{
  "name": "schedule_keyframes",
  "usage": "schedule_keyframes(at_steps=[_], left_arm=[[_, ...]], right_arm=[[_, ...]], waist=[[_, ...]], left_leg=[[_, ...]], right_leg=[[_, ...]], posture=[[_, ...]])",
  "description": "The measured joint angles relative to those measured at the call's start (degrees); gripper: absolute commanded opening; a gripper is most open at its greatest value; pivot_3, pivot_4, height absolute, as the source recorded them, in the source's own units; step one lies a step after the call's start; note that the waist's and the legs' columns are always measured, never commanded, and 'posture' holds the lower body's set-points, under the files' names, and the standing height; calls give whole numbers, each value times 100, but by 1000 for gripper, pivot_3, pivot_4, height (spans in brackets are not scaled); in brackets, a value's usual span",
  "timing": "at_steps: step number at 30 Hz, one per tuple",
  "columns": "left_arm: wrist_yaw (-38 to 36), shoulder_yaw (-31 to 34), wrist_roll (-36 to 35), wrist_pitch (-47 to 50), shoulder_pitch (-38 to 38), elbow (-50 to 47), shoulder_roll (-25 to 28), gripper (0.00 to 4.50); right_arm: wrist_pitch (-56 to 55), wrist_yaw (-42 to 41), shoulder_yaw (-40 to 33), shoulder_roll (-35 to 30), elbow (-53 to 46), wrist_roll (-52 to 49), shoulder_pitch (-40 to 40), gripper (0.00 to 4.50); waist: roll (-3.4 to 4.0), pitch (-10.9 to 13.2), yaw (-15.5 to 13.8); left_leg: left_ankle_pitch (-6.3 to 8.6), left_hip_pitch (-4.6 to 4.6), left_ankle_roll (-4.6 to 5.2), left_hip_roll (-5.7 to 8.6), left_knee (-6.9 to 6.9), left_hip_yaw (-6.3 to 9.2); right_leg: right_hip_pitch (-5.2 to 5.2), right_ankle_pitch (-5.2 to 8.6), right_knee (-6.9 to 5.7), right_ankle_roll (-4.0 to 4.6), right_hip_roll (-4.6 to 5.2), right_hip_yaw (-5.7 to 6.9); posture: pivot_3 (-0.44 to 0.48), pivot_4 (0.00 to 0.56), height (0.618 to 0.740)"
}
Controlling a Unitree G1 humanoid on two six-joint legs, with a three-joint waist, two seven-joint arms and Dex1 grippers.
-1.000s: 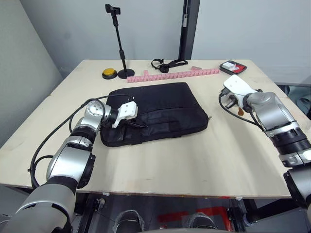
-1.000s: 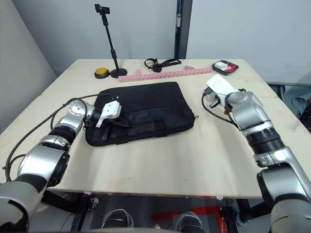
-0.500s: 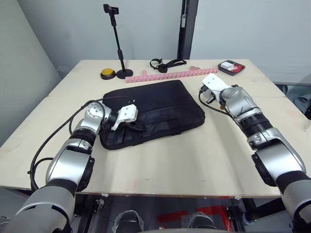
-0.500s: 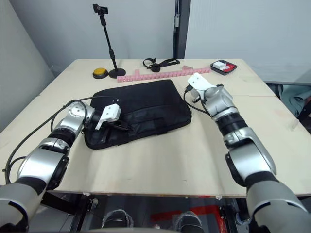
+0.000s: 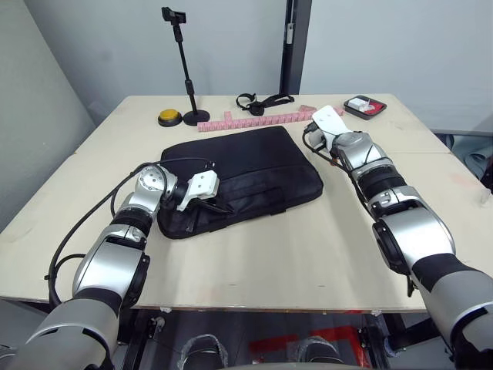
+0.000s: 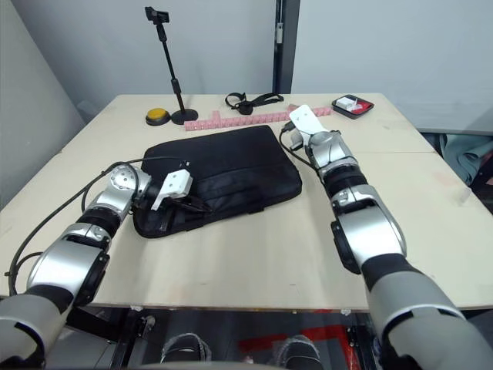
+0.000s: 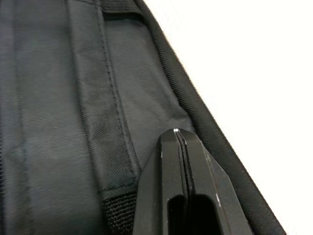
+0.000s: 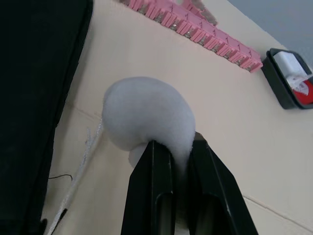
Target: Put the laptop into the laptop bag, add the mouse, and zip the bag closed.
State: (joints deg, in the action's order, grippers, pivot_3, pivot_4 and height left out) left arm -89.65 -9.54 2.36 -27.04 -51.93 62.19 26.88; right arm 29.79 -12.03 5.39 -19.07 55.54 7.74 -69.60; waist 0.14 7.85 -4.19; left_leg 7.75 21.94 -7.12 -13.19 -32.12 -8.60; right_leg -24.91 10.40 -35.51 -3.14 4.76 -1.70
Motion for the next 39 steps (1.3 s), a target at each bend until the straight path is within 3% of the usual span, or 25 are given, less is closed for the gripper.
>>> schedule_keyframes(at_steps=[4,11,20,24,29,36,39], left_arm=[[1,-11,0,16,28,-5,-11,0],[4,-14,0,19,35,-29,-12,0],[-27,4,-111,281,-15,-71,-14,0],[-48,29,-251,444,-4,-200,0,0],[-77,226,-932,1502,198,-906,144,0],[17,724,-1954,3368,882,-3281,849,0],[199,889,-2352,4248,1242,-4297,1173,869]], right_arm=[[-126,79,-57,-3,146,-37,-184,20],[241,-621,297,-2,95,119,200,20],[922,-1244,477,-101,-1142,165,871,3282],[1185,-1450,477,-261,-1649,156,951,4462],[1877,-1901,248,-759,-2992,-120,1062,4462],[2400,-2768,-614,-1630,-4767,-1079,1893,4462],[2390,-3256,-864,-1968,-5456,-1590,2520,4500]], waist=[[1,0,32],[1,0,33],[0,2,25],[0,10,12],[-7,50,-33],[-10,56,-149],[-12,57,-164]], left_leg=[[0,0,-1,-3,3,2],[0,2,-1,-3,3,2],[0,2,-1,-4,3,3],[0,5,-1,-4,3,3],[-2,41,-5,-14,4,3],[7,88,-29,-27,27,15],[8,104,-29,-28,26,16]], right_leg=[[-1,0,-1,0,-3,3],[2,1,5,0,-5,4],[0,0,5,0,-6,5],[-3,1,7,0,-6,5],[-38,-1,13,2,-24,6],[-68,9,48,17,-41,28],[-85,10,48,17,-42,28]], posture=[[0,150,739],[0,150,739],[0,150,739],[0,150,739],[0,150,739],[0,150,739],[0,150,739]])
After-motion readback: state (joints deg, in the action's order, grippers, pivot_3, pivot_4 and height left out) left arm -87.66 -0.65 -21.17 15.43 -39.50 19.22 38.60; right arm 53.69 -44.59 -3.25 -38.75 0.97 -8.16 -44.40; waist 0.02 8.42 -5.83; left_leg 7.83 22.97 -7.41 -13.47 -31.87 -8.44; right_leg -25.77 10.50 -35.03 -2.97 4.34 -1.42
